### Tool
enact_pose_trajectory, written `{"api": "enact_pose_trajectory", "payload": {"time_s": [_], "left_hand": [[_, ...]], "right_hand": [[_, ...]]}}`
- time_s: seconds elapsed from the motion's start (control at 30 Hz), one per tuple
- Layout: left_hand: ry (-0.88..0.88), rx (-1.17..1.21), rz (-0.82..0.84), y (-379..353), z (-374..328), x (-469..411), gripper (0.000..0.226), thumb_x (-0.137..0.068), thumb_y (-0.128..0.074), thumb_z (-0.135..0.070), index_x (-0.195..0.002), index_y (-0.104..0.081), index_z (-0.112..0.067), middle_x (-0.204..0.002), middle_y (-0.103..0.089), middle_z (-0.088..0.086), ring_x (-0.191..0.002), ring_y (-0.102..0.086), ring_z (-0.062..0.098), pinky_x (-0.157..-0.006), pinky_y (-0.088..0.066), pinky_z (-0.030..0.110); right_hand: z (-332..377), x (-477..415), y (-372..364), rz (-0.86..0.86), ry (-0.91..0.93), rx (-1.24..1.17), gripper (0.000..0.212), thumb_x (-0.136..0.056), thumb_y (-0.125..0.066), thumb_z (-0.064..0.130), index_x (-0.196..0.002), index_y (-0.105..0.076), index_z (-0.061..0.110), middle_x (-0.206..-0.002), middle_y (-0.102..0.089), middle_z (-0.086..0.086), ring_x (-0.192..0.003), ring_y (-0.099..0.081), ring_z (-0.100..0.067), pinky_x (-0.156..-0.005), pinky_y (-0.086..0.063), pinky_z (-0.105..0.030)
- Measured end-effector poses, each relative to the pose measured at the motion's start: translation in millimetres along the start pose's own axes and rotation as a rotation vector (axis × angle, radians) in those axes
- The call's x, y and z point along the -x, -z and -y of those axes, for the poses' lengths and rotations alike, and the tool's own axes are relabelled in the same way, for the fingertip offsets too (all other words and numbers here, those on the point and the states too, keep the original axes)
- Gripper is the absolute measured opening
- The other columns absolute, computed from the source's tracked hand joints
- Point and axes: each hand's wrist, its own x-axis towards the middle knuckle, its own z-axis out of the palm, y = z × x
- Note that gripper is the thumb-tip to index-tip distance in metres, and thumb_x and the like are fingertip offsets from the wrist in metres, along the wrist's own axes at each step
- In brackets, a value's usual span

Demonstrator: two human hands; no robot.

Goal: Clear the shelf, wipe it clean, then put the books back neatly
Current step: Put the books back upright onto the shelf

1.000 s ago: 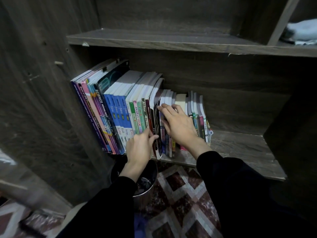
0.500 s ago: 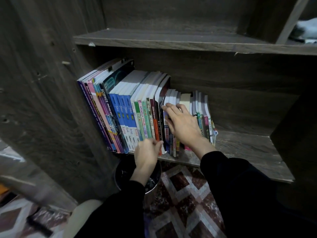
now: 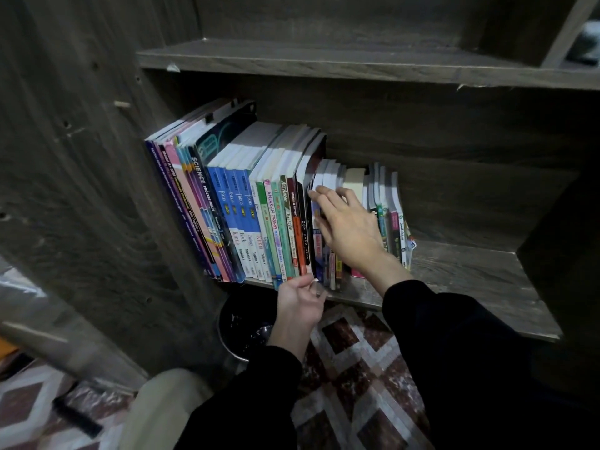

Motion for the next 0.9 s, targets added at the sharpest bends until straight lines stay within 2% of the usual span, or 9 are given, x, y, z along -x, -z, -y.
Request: {"api": "enact_pose_trajectory", "payload": {"time_s": [0.1,0.2,0.3,0.37,0.5,0.63,0.73,0.8,0.9], "left_hand": [[0.006,0.084,-0.022,-6,2,0,0.027,-0.093,-0.027,0.008,-0.101,-0.05,-0.004,-0.079,-0.047,0.005,-0.074,-0.048,0.015,-0.078,-0.04,0.023],[-0.015,0.099,0.0,-12,6,8,0.046,-0.092,-0.027,0.009,-0.127,-0.046,-0.014,-0.082,-0.049,0.0,-0.081,-0.054,0.012,-0.105,-0.029,0.022],[-0.015,-0.028,-0.023,-5,9,8,0.048,-0.09,-0.029,0.01,-0.135,-0.04,-0.004,-0.113,-0.058,0.013,-0.104,-0.054,0.024,-0.113,-0.02,0.036],[-0.02,-0.056,-0.039,-1,7,5,0.048,-0.09,-0.03,0.011,-0.135,-0.04,-0.003,-0.121,-0.055,0.013,-0.1,-0.053,0.023,-0.114,-0.017,0.042],[-0.013,0.052,0.034,-11,4,14,0.058,-0.092,-0.026,0.011,-0.144,-0.033,-0.013,-0.103,-0.055,0.015,-0.083,-0.052,0.027,-0.101,-0.031,0.05],[0.027,-0.047,0.05,-5,2,12,0.062,-0.091,-0.028,0.009,-0.149,-0.024,-0.012,-0.148,-0.037,0.015,-0.127,-0.043,0.031,-0.114,-0.014,0.051],[0.028,-0.16,-0.06,5,-9,16,0.054,-0.091,-0.031,0.005,-0.145,-0.031,-0.002,-0.152,-0.03,0.014,-0.143,-0.024,0.027,-0.116,-0.008,0.05],[-0.104,-0.188,-0.123,8,-17,24,0.058,-0.09,-0.034,0.006,-0.146,-0.03,-0.004,-0.151,-0.032,0.007,-0.141,-0.027,0.027,-0.116,-0.012,0.047],[-0.412,-0.371,-0.061,4,-22,33,0.079,-0.087,-0.037,0.013,-0.153,-0.01,-0.021,-0.159,-0.01,0.001,-0.145,-0.015,0.021,-0.116,-0.014,0.04]], "right_hand": [[0,-1,-3,-0.015,0.004,0.009,0.044,-0.1,-0.045,0.029,-0.143,-0.038,0.023,-0.144,-0.044,0.005,-0.128,-0.04,-0.023,-0.086,-0.049,-0.034],[-1,-1,-4,-0.01,0.005,0.008,0.044,-0.1,-0.045,0.03,-0.142,-0.038,0.023,-0.144,-0.043,0.006,-0.128,-0.039,-0.022,-0.082,-0.05,-0.034],[-1,-2,-4,-0.002,0.005,0.0,0.044,-0.1,-0.044,0.03,-0.143,-0.036,0.024,-0.145,-0.041,0.007,-0.129,-0.037,-0.021,-0.084,-0.05,-0.034],[-1,-2,-4,-0.006,-0.003,-0.001,0.044,-0.1,-0.044,0.03,-0.143,-0.036,0.024,-0.145,-0.041,0.007,-0.129,-0.038,-0.021,-0.083,-0.05,-0.034],[-1,-2,-6,-0.009,0.001,0.002,0.043,-0.1,-0.044,0.03,-0.142,-0.038,0.023,-0.145,-0.042,0.007,-0.128,-0.038,-0.022,-0.082,-0.05,-0.034],[-1,-3,-5,0.012,-0.005,-0.003,0.044,-0.1,-0.043,0.031,-0.143,-0.035,0.025,-0.146,-0.04,0.008,-0.13,-0.036,-0.02,-0.081,-0.05,-0.034],[0,-2,-4,0.003,-0.01,-0.003,0.044,-0.1,-0.043,0.031,-0.143,-0.036,0.025,-0.146,-0.041,0.008,-0.13,-0.036,-0.021,-0.078,-0.051,-0.035],[0,-2,-4,-0.003,-0.009,-0.006,0.044,-0.1,-0.043,0.03,-0.142,-0.037,0.024,-0.145,-0.042,0.007,-0.129,-0.037,-0.022,-0.078,-0.052,-0.036],[0,-2,-6,-0.012,-0.011,-0.02,0.044,-0.098,-0.046,0.029,-0.141,-0.04,0.022,-0.144,-0.044,0.005,-0.129,-0.039,-0.023,-0.077,-0.053,-0.037]]}}
